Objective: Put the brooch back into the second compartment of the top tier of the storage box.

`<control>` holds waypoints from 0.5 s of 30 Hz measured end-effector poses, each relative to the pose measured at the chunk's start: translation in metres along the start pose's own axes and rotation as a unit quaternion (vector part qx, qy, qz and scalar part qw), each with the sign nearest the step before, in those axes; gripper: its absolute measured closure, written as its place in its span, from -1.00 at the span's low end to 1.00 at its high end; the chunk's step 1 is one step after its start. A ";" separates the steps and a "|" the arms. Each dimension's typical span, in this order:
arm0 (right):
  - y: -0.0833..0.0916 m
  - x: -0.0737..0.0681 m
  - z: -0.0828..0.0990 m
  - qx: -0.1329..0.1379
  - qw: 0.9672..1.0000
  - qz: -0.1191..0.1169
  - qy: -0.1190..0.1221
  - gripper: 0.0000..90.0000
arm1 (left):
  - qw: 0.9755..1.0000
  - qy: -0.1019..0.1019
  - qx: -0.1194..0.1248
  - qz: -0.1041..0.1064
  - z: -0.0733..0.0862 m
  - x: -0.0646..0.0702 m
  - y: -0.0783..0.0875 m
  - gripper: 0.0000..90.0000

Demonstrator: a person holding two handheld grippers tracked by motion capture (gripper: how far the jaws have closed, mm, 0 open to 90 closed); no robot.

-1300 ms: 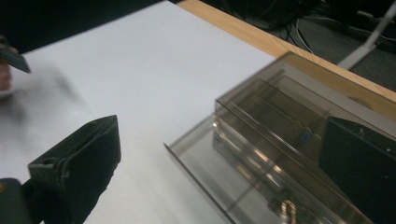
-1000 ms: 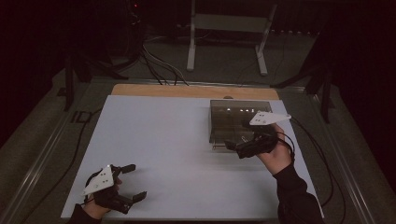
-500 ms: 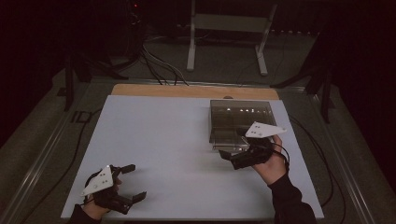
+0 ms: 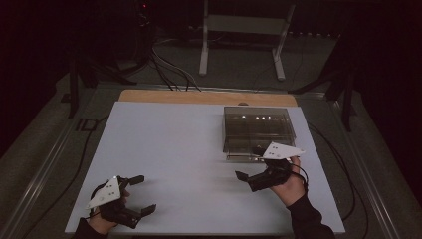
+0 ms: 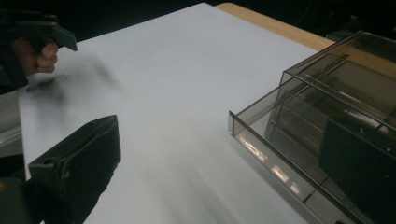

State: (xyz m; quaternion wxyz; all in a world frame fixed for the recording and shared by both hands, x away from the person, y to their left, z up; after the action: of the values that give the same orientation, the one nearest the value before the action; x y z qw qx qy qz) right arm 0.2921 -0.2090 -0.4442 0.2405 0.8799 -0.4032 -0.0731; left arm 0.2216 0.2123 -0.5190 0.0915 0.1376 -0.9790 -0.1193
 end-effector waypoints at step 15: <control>-0.002 0.007 0.039 -0.008 1.000 -0.008 -0.020 -1.00 | 1.000 0.000 0.000 0.002 0.000 0.000 0.000 -0.99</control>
State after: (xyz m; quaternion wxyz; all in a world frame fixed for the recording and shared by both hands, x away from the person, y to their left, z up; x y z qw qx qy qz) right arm 0.2852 -0.2271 -0.4791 0.2387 0.8796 -0.4001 -0.0958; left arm 0.2215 0.2124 -0.5187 0.0916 0.1357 -0.9793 -0.1189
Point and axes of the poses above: each handheld gripper's, and its own axes: y roughly backward along the jaws, z roughly out of its underside, x roughly to its right, the point moved 2 cm from there along -y, roughly forward along the jaws, and after that the axes turned 14 degrees about z, right-handed, at the moved point
